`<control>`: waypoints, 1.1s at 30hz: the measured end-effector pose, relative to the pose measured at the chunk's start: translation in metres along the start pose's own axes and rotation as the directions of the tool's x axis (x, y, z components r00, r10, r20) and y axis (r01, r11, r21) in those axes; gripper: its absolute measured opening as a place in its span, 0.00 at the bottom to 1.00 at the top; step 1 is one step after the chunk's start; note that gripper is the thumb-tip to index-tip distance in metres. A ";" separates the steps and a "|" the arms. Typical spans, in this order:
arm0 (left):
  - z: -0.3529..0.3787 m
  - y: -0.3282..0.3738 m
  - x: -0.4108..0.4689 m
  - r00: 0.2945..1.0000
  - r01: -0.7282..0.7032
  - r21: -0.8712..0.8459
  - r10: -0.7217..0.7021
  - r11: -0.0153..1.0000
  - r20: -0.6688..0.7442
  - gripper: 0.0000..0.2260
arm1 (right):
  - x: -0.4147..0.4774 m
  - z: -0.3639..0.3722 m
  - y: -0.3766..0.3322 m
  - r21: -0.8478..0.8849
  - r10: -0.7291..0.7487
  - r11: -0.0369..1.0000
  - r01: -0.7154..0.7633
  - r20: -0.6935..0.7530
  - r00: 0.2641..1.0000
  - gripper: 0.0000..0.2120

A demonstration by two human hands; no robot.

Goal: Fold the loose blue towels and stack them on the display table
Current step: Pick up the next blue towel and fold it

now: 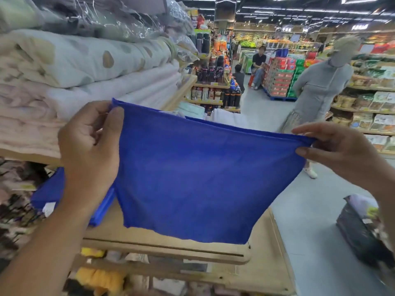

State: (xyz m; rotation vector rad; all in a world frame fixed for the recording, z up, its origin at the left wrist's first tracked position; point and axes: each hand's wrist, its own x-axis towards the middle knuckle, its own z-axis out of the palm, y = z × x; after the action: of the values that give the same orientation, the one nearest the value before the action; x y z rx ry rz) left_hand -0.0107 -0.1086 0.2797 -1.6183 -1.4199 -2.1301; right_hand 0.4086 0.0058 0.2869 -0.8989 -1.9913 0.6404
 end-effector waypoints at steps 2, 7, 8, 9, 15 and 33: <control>-0.016 -0.009 -0.016 0.999 0.010 0.017 -0.009 1.000 -0.038 0.06 | -0.008 0.010 -0.005 -0.082 0.008 0.997 -0.011 -0.031 0.999 0.13; -0.047 -0.049 -0.069 0.997 0.070 0.102 -0.071 0.992 0.001 0.06 | -0.035 0.059 0.014 -0.027 0.180 0.984 -0.179 0.095 0.979 0.10; -0.051 -0.059 -0.082 0.992 0.118 0.120 -0.123 0.986 0.027 0.06 | -0.041 0.071 0.023 -0.004 0.239 0.970 -0.242 0.160 0.958 0.09; -0.053 -0.069 -0.095 0.982 0.172 0.145 -0.182 0.974 0.053 0.06 | -0.046 0.084 0.034 0.020 0.293 0.952 -0.305 0.231 0.928 0.08; -0.051 -0.136 -0.153 0.857 0.431 0.268 -0.484 0.862 0.178 0.10 | -0.073 0.147 0.103 0.016 0.426 0.870 -0.492 0.475 0.770 0.13; -0.039 -0.192 -0.151 0.727 0.558 0.352 -0.647 0.751 0.229 0.04 | -0.062 0.166 0.121 -0.146 0.494 0.861 -0.487 0.467 0.734 0.07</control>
State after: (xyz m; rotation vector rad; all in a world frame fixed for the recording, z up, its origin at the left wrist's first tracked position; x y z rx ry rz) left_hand -0.0842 -0.0935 0.0442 -1.6138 -2.5334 -1.8365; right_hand 0.3346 0.0137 0.0857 -1.4061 -2.1996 1.2660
